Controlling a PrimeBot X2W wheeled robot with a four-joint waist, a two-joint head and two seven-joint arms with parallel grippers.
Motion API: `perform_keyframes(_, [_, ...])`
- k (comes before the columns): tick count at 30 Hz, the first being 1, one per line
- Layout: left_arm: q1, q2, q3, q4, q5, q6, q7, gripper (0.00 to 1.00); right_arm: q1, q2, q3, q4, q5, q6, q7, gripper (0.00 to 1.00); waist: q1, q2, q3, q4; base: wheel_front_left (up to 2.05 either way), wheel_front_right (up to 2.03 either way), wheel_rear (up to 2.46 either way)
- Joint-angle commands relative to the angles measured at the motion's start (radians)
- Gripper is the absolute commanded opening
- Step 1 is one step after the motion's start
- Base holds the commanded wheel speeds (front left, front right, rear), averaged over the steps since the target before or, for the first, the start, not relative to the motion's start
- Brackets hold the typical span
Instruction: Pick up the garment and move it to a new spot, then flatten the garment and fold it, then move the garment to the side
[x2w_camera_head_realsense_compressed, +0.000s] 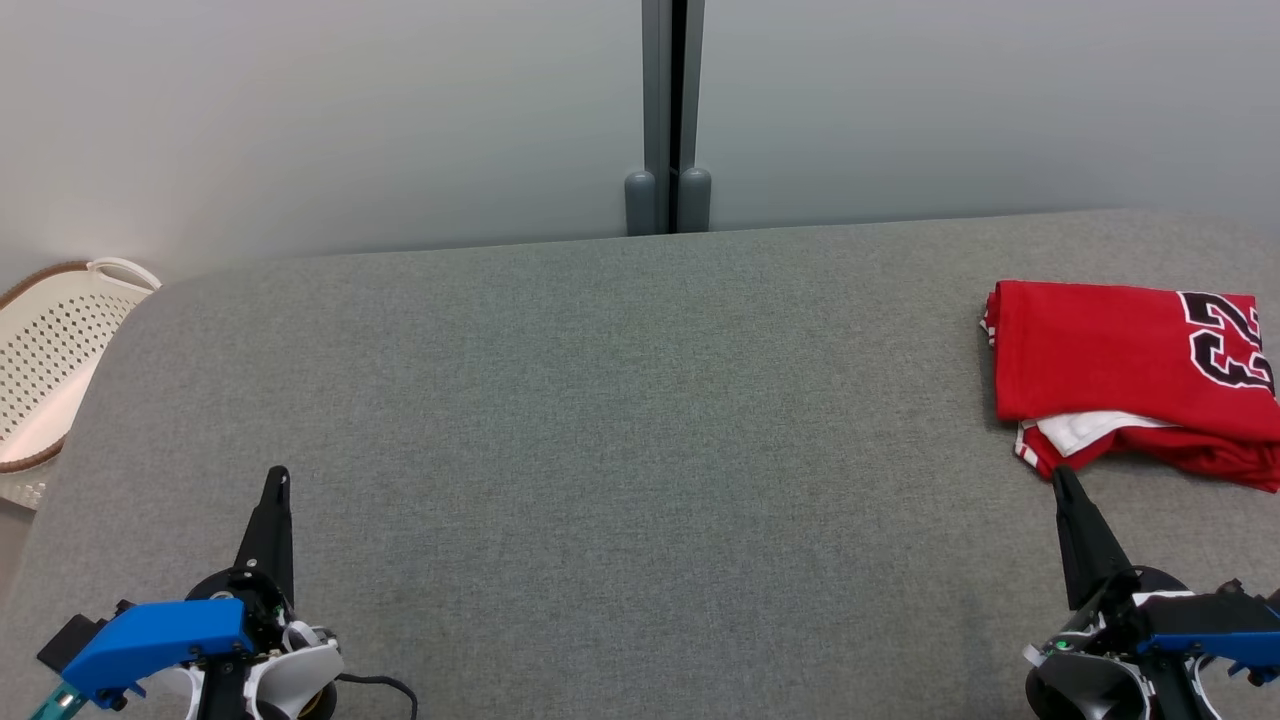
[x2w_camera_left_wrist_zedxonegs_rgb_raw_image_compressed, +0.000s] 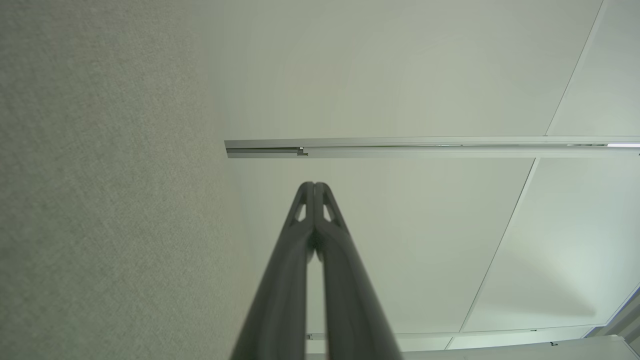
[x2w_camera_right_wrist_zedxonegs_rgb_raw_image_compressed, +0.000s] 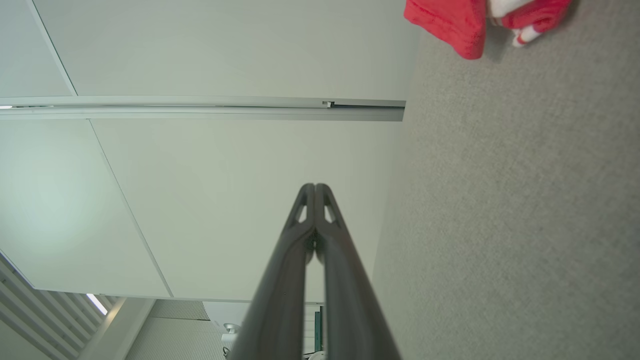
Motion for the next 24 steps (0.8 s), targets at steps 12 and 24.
perform_keyframes(12, [-0.010,-0.002,0.002,-0.004,-0.004,-0.004,0.004,0.00,-0.014,-0.006,-0.002,-0.003,0.003,0.001,0.004,0.00,0.0000,-0.0002,0.000,0.000,0.00,0.00,0.00])
perform_keyframes(24, [-0.010,-0.002,0.002,-0.005,-0.004,-0.004,0.004,0.00,-0.014,-0.006,-0.002,-0.003,0.003,0.001,0.004,0.00,0.0000,-0.0002,0.000,0.000,0.00,0.00,0.00])
